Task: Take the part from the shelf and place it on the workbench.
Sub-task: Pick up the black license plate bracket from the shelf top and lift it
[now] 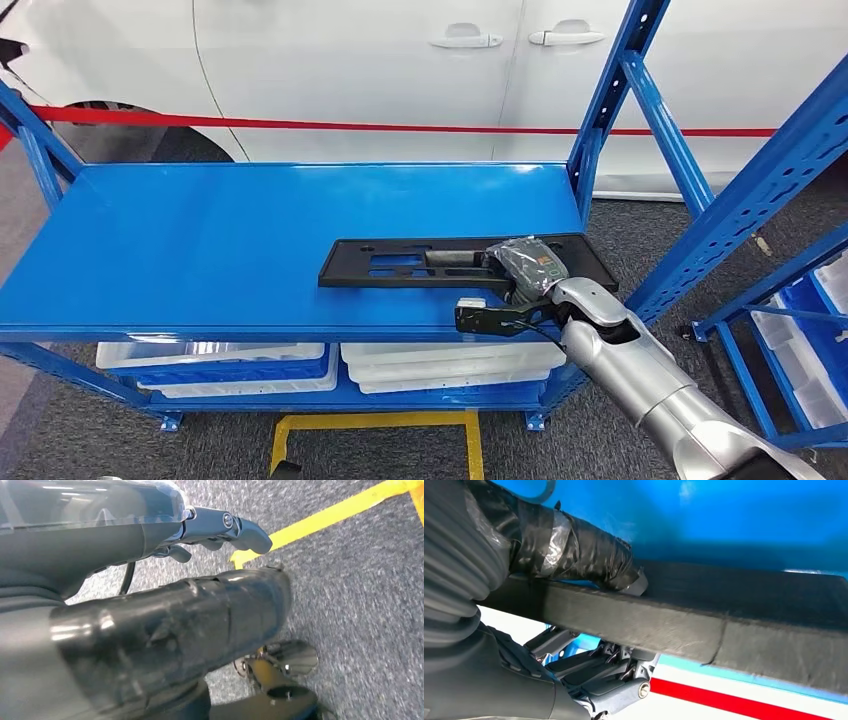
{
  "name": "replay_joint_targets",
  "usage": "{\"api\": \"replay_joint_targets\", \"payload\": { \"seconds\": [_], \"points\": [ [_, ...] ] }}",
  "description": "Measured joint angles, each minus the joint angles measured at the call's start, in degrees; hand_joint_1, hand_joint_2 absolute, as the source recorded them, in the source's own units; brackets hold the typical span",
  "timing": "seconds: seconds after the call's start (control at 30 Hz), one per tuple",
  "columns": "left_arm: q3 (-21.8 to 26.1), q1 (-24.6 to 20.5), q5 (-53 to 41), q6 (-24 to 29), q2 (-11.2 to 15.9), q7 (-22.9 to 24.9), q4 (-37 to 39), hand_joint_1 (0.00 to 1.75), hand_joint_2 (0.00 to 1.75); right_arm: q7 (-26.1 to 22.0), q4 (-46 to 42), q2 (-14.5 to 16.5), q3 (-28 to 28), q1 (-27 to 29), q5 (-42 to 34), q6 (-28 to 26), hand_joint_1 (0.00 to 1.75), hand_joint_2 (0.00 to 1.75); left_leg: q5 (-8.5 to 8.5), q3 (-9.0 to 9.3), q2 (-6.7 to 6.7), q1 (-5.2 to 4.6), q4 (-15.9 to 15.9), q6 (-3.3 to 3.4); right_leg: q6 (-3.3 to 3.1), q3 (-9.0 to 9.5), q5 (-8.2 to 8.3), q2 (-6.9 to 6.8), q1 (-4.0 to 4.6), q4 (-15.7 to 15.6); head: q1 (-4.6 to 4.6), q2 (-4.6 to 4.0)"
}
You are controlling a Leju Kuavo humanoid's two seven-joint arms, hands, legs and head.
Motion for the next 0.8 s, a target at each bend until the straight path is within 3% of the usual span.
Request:
{"api": "replay_joint_targets", "payload": {
  "seconds": [0.07, 0.13, 0.17, 0.23, 0.3, 0.33, 0.37, 0.4, 0.47, 0.53, 0.63, 0.7, 0.77, 0.8],
  "points": [
    [0.0, 0.0, 0.0, 0.0, 0.0, 0.0, 0.0, 0.00, 0.00, 0.1, 0.1, 0.0, 0.0, 0.0, 0.2, -0.2, 1.73, 1.75, 0.09, 0.14, 0.00, -0.09, -0.4, 0.54, 0.64, 0.02, 0.23, 0.12, 0.09, -0.2, 0.01, 0.00],
    [-0.1, 0.1, 0.0, 0.1, 0.0, 0.0, 0.0, 0.00, 0.00, 0.2, 0.1, -0.1, 0.0, 0.0, 0.2, -0.3, 1.74, 1.75, 0.54, 0.35, 0.16, 0.08, -1.0, 1.36, 1.20, -0.46, -0.72, 0.21, -0.03, 0.8, 0.04, 0.00],
    [-0.1, 0.0, 0.0, 0.1, 0.0, 0.0, 0.0, 0.00, 0.00, 0.2, 0.2, -0.2, 0.0, 0.0, 0.2, -0.3, 1.74, 1.75, 0.76, 0.41, 0.25, 0.20, -1.2, 1.73, 1.44, -1.38, -2.07, 0.23, -0.09, 2.8, 0.06, 0.00],
    [-0.2, 0.0, 0.0, 0.1, 0.0, 0.0, 0.0, 0.00, 0.00, 0.2, 0.3, -0.3, 0.0, 0.2, 0.2, -0.4, 1.75, 1.75, 0.91, 0.33, 0.36, 0.18, -1.3, 2.06, 1.77, -4.62, -5.71, 0.21, -0.26, 9.9, 0.08, 0.00],
    [-0.2, 0.1, 0.0, 0.1, 0.0, 0.0, 0.0, 0.00, 0.00, 0.2, 0.4, -0.3, 0.0, 0.6, 0.8, -1.2, 1.75, 1.75, 0.89, 0.24, 0.40, 0.12, -1.2, 2.11, 2.01, -7.20, -7.27, 0.20, -0.40, 15.3, 0.07, 0.00],
    [-0.2, 0.1, 0.0, 0.1, 0.0, 0.0, 0.0, 0.00, 0.00, 0.3, 0.3, -0.3, 0.0, 0.8, 1.6, -2.0, 1.75, 1.75, 0.84, 0.24, 0.38, 0.11, -1.1, 2.11, 2.04, -7.13, -6.50, 0.18, -0.44, 15.2, 0.08, 0.00],
    [-0.2, 0.2, 0.0, 0.1, 0.0, 0.0, 0.0, 0.00, 0.00, 0.6, 0.2, -0.3, 0.0, 1.0, 2.8, -3.3, 1.75, 1.75, 0.75, 0.26, 0.31, 0.11, -1.0, 2.07, 1.97, -5.85, -4.72, 0.17, -0.48, 12.6, 0.08, 0.00],
    [-0.3, 0.1, 0.0, 0.1, -0.1, 0.0, 0.0, 0.00, 0.00, 1.1, 0.0, -0.3, 0.0, 1.3, 4.6, -4.8, 1.75, 1.75, 0.61, 0.27, 0.23, 0.11, -0.8, 1.98, 1.80, -3.87, -2.75, 0.16, -0.50, 8.4, 0.09, 0.00],
    [-0.4, 0.1, 0.0, 0.1, -0.1, 0.0, 0.0, 0.00, 0.00, 2.6, -0.8, 0.0, 0.0, 1.7, 9.1, -8.0, 1.75, 1.75, 0.39, 0.01, 0.05, -0.08, -0.4, 1.56, 1.35, -0.55, -0.47, 0.15, -0.26, 1.7, 0.07, 0.00],
    [-0.5, 0.0, 0.0, 0.1, -0.2, 0.0, 0.0, 0.00, 0.00, 4.7, -1.9, 0.6, 0.0, 2.3, 14.3, -11.2, 1.75, 1.75, 0.43, -0.31, 0.00, -0.23, -0.3, 1.03, 0.98, 0.04, -0.42, 0.20, 0.05, 0.2, 0.05, 0.00],
    [-0.7, 0.0, -0.1, 0.1, -0.2, 0.2, 0.0, 0.00, 0.00, 8.3, -3.8, 1.9, 0.1, 3.3, 23.5, -16.2, 1.75, 1.75, -0.21, -0.66, 0.04, -0.13, 0.2, 0.13, 0.13, -0.06, 0.00, 0.27, -0.29, -0.2, 0.03, 0.00],
    [-0.8, -0.1, -0.1, 0.2, -0.2, 0.4, 0.0, 0.00, 0.00, 10.5, -5.5, 3.4, 0.1, 4.1, 29.8, -19.6, 1.75, 1.75, -3.07, -2.65, 0.06, 0.04, 4.7, -0.50, -0.51, 0.01, 0.19, 0.30, -0.53, -0.5, -0.04, 0.00],
    [-0.9, -0.3, -0.2, 0.2, -0.2, 0.7, 0.0, 0.00, 0.00, 12.6, -7.7, 4.9, 0.1, 5.3, 36.0, -22.6, 1.75, 1.75, -6.59, -6.26, 0.06, 0.15, 12.5, -0.97, -0.82, -0.02, 0.11, 0.27, -0.41, -0.5, -0.09, 0.00],
    [-0.9, -0.3, -0.2, 0.2, -0.2, 0.9, 0.0, 0.00, 0.00, 13.6, -8.9, 5.6, 0.1, 6.0, 38.9, -23.6, 1.75, 1.75, -7.28, -7.64, 0.07, 0.18, 15.3, -1.10, -0.90, 0.01, 0.05, 0.25, -0.36, -0.5, -0.08, 0.00]
  ]
}}
